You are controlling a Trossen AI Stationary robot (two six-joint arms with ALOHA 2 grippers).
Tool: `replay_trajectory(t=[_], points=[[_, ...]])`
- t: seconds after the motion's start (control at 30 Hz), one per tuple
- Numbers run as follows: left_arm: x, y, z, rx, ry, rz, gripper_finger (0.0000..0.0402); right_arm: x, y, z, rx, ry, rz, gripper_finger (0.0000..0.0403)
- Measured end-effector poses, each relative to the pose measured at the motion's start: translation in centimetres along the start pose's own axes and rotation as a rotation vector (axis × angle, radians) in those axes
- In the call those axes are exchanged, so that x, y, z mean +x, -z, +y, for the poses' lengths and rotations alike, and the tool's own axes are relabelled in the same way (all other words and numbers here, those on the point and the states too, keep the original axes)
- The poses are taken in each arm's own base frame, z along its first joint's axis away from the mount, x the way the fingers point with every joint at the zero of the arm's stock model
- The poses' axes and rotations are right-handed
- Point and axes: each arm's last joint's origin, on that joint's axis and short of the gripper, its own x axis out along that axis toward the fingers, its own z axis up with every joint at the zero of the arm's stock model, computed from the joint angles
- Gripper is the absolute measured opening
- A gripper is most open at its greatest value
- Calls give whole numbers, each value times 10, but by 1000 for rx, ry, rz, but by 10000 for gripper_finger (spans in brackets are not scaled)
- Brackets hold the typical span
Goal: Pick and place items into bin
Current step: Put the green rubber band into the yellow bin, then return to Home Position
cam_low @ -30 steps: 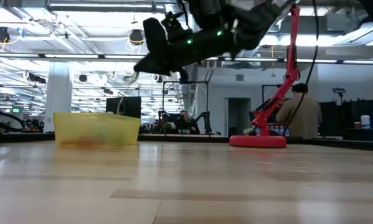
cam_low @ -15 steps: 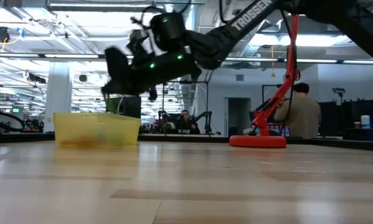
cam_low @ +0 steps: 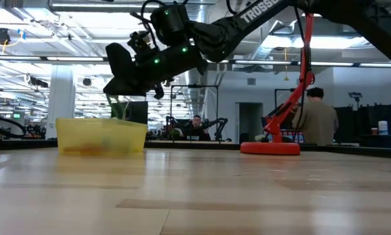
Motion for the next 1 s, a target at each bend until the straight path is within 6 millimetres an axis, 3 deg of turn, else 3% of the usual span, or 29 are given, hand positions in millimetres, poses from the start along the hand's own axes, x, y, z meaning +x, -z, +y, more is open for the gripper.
replay_trajectory(t=[0.3,0.7,0.83,1.0], points=[[0,-1,1,40,-24,-35,82,-1,17,-3,-35,0,177,85],[8,-2,2,73,-53,-27,82,-3,15,-3,-1,-1,178,143],[8,-3,3,261,-77,-48,82,-24,-10,3,-7,-11,207,146],[8,-3,3,429,-73,-32,82,-77,-52,15,-21,-27,301,143]])
